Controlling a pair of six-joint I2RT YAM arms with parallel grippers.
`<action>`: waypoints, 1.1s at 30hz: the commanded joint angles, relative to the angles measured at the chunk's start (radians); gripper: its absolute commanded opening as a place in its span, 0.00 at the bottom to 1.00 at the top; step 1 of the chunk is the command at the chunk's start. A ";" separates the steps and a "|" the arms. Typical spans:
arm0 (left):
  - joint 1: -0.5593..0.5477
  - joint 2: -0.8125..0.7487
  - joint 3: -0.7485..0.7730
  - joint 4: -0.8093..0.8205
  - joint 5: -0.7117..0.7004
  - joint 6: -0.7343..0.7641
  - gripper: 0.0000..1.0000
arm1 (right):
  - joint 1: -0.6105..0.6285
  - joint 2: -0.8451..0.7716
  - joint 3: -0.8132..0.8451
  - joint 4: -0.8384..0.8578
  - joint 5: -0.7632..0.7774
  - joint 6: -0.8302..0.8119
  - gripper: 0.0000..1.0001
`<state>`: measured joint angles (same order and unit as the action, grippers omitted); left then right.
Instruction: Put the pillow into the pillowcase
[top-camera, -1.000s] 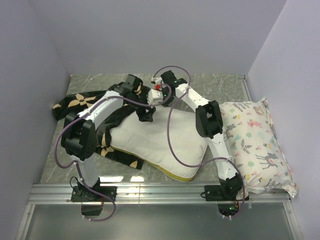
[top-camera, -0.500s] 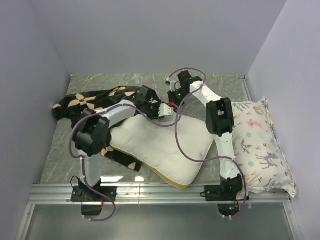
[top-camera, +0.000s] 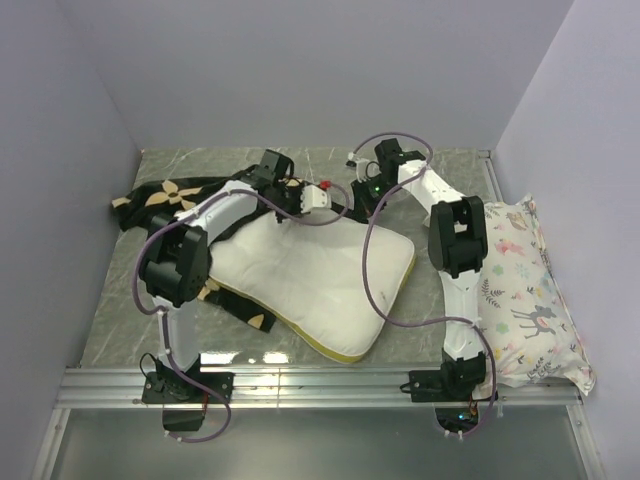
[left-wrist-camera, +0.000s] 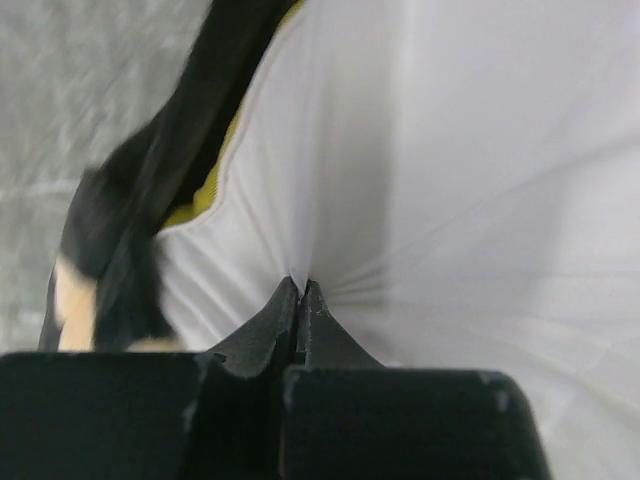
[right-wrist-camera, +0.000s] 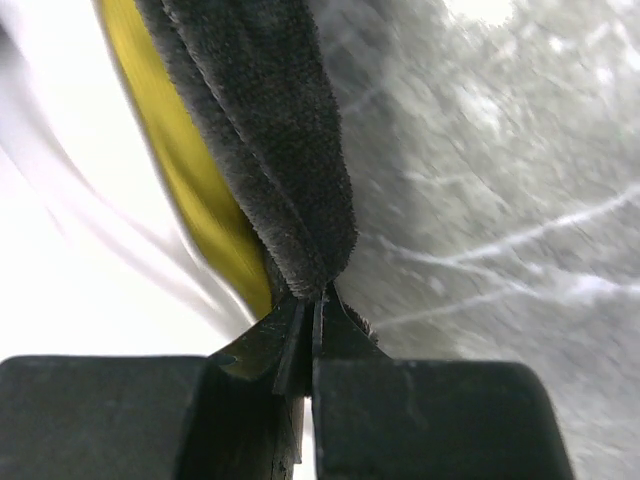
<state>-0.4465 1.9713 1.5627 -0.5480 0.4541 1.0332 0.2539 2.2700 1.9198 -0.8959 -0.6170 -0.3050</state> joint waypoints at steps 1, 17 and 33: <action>0.114 -0.012 0.065 0.005 -0.264 0.011 0.00 | -0.053 -0.089 -0.053 -0.188 0.082 -0.091 0.00; 0.036 0.095 0.217 0.007 -0.244 -0.354 0.08 | -0.058 -0.061 0.113 -0.256 0.037 -0.091 0.37; 0.402 -0.158 0.272 -0.165 -0.075 -0.980 0.70 | 0.058 -0.375 -0.021 -0.031 0.118 0.150 0.74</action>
<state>-0.1368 1.8927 1.8442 -0.6518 0.4004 0.1570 0.1658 1.9789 1.9301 -0.9928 -0.4469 -0.1986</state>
